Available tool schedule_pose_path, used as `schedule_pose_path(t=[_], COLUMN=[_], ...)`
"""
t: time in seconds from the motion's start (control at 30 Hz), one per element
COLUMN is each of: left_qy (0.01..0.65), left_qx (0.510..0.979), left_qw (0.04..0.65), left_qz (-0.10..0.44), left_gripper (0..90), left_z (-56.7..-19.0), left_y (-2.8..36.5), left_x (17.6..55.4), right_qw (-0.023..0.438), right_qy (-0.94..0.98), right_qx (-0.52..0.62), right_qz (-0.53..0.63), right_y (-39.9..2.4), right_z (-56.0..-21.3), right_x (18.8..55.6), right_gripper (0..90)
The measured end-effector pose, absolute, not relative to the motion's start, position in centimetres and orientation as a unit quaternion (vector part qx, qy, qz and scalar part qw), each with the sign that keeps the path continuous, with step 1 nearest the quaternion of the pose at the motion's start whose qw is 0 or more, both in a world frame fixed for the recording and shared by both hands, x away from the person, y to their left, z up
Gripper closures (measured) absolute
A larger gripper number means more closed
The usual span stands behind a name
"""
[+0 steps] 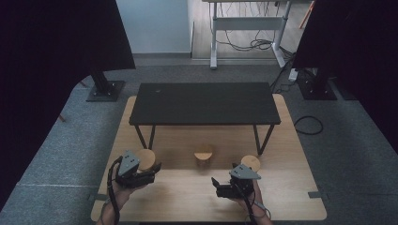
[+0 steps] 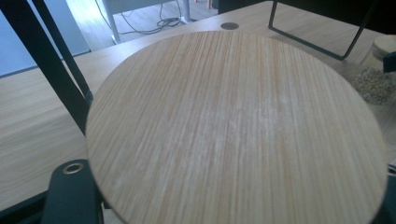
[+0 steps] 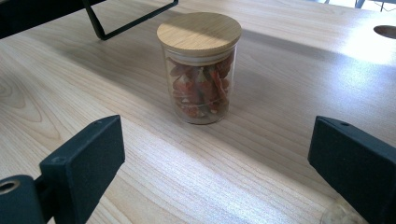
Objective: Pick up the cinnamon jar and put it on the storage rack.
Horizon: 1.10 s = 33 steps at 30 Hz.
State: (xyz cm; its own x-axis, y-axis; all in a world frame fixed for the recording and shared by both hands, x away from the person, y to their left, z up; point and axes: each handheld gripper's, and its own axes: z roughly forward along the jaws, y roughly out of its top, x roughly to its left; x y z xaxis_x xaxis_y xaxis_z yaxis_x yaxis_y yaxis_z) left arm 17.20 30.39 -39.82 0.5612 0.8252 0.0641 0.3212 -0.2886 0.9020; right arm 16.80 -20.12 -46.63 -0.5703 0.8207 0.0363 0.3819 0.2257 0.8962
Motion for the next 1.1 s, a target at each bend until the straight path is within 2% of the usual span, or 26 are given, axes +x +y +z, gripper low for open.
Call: schedule_pose_path(t=[1.1], left_qy=[0.372], left_qx=[0.757], left_qw=[0.461], left_qz=[0.277], left_gripper=[25.1], left_z=[-38.3], left_y=[30.4], left_x=[18.2], right_qw=[0.234], right_qy=[0.751], right_qx=[0.403], right_qz=[0.467], right_y=[-19.8], right_z=[-46.7], right_x=[16.8], right_gripper=[3.2])
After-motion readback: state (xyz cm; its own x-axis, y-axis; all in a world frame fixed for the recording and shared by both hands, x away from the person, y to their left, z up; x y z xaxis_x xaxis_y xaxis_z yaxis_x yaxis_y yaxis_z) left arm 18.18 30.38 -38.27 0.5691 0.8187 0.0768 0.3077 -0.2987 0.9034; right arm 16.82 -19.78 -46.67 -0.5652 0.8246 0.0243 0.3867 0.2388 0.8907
